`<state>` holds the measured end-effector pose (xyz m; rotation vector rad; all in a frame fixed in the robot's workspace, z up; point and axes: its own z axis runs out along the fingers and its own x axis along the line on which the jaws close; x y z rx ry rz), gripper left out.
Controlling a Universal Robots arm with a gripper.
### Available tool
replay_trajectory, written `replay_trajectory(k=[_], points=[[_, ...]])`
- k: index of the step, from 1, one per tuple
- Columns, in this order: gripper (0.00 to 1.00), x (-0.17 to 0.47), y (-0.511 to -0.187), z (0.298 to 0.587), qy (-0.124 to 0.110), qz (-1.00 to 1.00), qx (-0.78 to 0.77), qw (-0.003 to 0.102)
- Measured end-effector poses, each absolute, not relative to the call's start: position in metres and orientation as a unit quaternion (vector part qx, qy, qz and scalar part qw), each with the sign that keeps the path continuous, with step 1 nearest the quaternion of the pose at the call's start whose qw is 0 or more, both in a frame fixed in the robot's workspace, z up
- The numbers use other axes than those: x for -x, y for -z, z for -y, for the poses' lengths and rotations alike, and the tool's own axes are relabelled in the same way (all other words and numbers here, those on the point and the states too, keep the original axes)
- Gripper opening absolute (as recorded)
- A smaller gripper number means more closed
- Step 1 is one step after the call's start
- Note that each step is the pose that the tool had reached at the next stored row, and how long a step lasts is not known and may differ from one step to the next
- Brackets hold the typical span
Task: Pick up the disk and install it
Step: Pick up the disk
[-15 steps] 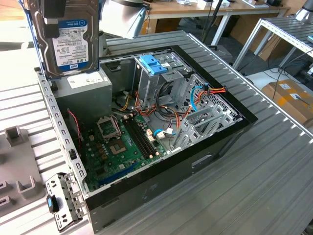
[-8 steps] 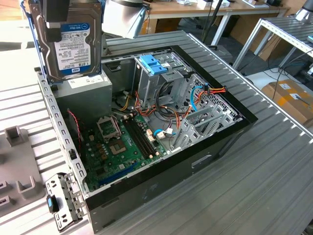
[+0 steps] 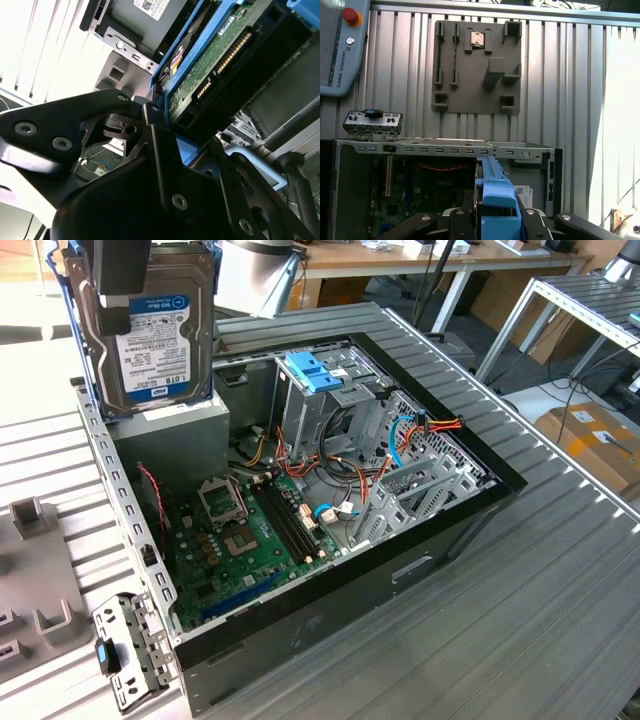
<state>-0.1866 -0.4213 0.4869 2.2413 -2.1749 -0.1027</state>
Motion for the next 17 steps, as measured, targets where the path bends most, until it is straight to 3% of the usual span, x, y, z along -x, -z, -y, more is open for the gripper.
replay_trajectory(k=[17], points=[[0.37,0.187,-0.487,0.447,0.033,0.696,-0.717,0.008]])
